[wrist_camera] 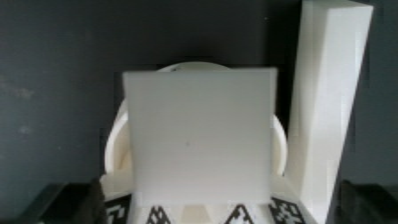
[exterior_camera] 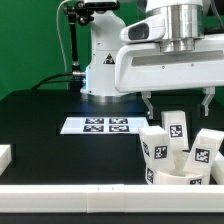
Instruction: Assemble stool
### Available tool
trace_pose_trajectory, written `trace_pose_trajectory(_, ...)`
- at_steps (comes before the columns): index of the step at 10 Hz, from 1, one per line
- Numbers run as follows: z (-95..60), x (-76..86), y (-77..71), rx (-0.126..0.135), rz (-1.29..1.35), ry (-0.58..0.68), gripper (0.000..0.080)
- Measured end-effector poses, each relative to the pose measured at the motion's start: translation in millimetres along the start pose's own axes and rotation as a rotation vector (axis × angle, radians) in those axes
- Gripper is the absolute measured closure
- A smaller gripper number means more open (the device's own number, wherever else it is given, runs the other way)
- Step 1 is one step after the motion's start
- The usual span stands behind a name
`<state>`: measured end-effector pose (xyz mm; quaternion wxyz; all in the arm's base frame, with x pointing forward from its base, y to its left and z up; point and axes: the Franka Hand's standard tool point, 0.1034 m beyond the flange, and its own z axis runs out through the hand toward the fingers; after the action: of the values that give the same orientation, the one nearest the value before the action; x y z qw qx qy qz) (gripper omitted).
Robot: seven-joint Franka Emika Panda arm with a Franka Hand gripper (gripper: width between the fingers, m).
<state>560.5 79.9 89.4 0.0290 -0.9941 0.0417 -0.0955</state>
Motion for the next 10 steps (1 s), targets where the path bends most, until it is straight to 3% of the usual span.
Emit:
trace_pose_trajectory(2, 2.5, -1.1, 0.2, -0.002, -0.001, -0.003, 0.0177)
trace_pose_trajectory(3, 4.7, -0.9, 0.2, -0.005, -0.003, 0.002, 0.0349)
trace_pose_trajectory(4, 6.5, 0.0, 0.5, -0.008, -0.004, 0.006, 0.0464)
trace_pose_trajectory(10, 6.7, 0.3, 0.8, -0.006, 0.15, 0.007, 0.0463)
